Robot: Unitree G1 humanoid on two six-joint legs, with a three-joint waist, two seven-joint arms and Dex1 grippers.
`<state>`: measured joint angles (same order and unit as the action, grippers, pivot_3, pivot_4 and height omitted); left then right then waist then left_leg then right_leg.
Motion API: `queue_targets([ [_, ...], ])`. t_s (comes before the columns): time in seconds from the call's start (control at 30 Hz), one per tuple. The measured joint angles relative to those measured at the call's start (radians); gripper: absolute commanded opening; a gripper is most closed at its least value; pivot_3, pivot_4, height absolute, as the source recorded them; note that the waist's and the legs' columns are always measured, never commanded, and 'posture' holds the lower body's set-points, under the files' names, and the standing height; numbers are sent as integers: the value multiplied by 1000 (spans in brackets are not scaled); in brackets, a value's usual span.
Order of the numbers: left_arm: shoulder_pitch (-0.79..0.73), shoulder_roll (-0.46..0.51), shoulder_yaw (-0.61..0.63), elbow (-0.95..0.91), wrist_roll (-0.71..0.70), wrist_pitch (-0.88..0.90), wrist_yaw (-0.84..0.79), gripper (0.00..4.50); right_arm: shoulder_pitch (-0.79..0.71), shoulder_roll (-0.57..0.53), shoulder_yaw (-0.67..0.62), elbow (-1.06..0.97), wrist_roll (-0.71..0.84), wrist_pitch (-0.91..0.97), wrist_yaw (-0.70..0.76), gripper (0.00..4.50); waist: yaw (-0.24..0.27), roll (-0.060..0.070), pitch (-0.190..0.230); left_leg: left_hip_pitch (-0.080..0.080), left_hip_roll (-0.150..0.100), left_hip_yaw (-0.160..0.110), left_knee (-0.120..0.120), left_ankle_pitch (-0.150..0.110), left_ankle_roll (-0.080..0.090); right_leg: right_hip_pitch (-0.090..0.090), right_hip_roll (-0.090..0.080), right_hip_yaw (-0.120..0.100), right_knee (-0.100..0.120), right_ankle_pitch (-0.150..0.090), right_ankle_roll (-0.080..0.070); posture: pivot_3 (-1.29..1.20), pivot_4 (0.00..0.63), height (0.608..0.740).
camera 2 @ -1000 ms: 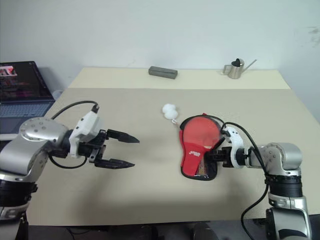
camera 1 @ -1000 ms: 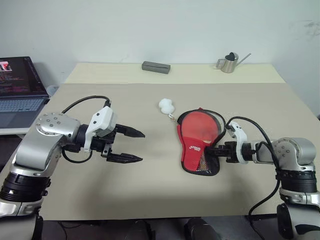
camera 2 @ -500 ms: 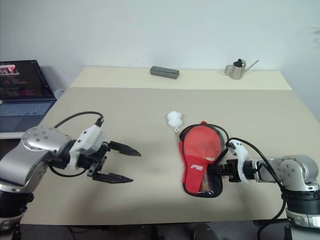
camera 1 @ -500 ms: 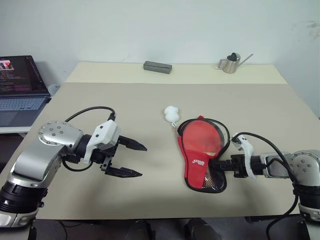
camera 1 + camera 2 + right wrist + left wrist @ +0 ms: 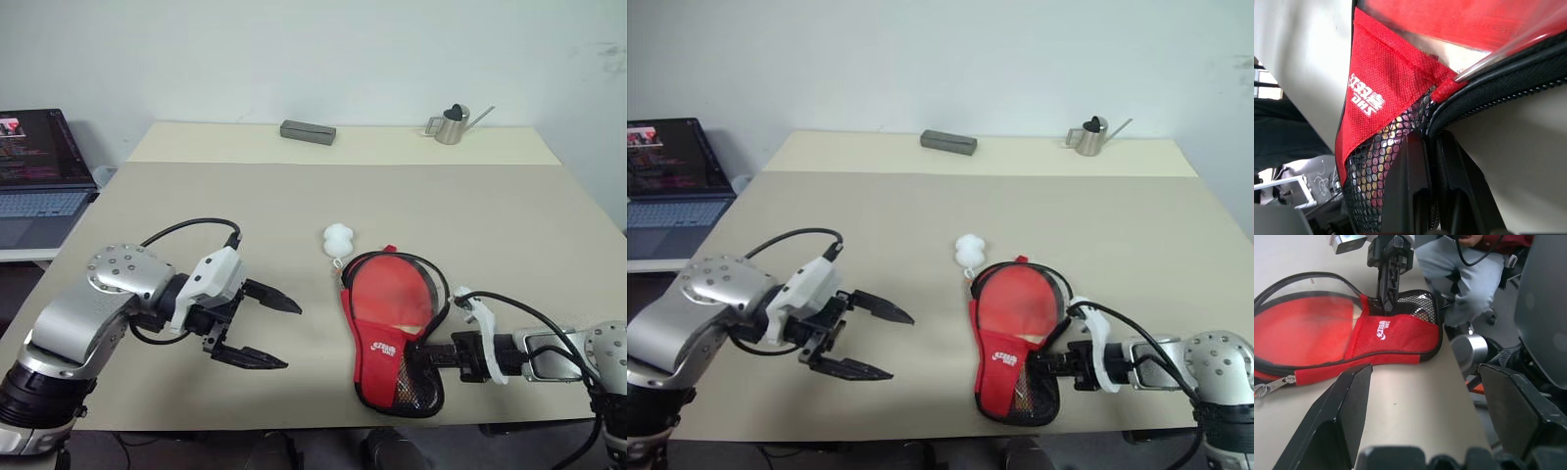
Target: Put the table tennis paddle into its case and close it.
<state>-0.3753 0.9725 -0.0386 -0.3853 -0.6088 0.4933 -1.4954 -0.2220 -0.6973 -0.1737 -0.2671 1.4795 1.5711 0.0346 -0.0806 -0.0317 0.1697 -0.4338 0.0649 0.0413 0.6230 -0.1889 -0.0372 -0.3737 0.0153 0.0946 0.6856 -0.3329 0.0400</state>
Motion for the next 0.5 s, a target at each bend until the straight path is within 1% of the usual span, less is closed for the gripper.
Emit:
queue_targets([
  [0.17, 6, 0, -15, -5, -7, 1, 0, 3797, 48, -67, 20, -11, 108, -52, -66, 9, 2, 0, 0, 0, 0, -1, 0, 0, 0, 2, 0, -1, -3, 0, 0, 0, 150, 740],
  [0.3, 5, 0, -16, -5, -7, 1, 0, 3797, 79, -136, 67, -19, 202, -124, -122, 9, 4, 0, 0, 0, 0, -2, 0, 0, 0, 2, 0, -1, -3, 0, 1, 0, 150, 740],
  [0.5, 5, 0, -25, -3, -6, -2, 0, 3797, 85, -198, 140, -25, 283, -218, -175, 9, 9, -1, 0, 0, 0, -2, 0, 0, 0, 2, 0, -2, -3, 0, 1, 0, 150, 740],
])
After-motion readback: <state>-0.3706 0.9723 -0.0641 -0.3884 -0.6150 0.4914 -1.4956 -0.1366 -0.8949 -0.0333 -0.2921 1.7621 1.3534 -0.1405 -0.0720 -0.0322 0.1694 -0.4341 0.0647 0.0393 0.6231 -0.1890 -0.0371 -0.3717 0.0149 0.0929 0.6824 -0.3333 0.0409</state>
